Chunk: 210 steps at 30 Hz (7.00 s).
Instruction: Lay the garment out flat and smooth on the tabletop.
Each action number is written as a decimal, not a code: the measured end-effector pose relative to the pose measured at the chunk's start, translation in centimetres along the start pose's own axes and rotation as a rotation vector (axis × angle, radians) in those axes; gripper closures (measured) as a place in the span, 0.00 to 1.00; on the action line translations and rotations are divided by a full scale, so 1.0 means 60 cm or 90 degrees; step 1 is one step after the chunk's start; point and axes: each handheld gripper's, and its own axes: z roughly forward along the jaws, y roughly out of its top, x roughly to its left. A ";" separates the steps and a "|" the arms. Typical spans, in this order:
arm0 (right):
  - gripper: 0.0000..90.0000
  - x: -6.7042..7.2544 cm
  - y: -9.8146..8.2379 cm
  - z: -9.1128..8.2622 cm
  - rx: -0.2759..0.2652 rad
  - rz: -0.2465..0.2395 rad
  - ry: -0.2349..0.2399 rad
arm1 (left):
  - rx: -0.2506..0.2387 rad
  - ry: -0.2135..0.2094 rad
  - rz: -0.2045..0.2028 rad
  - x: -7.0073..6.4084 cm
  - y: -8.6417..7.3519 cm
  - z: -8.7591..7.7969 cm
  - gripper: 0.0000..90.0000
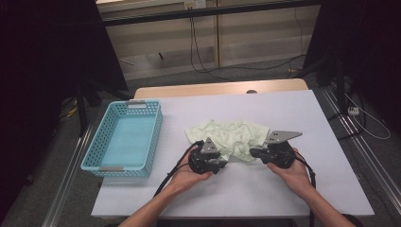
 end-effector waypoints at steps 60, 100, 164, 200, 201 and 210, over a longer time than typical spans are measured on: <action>0.87 -0.050 0.046 0.046 -0.021 -0.006 -0.023 | -0.060 0.063 -0.119 0.083 -0.016 -0.093 0.79; 1.00 -0.010 0.017 0.077 0.116 -0.106 0.051 | -0.017 0.040 -0.095 0.077 -0.028 -0.048 0.80; 0.73 -0.014 0.027 0.077 0.069 -0.106 0.035 | 0.038 -0.020 -0.086 0.069 -0.045 -0.062 0.94; 0.75 -0.017 0.023 0.034 0.068 -0.078 0.047 | -0.020 -0.012 -0.130 0.075 -0.025 -0.085 0.63; 0.74 -0.023 0.026 0.030 0.059 -0.072 0.043 | -0.026 -0.003 -0.134 0.080 -0.024 -0.086 0.57; 0.73 -0.076 0.047 0.029 0.020 -0.014 -0.036 | -0.064 0.064 -0.176 0.136 0.010 -0.072 0.46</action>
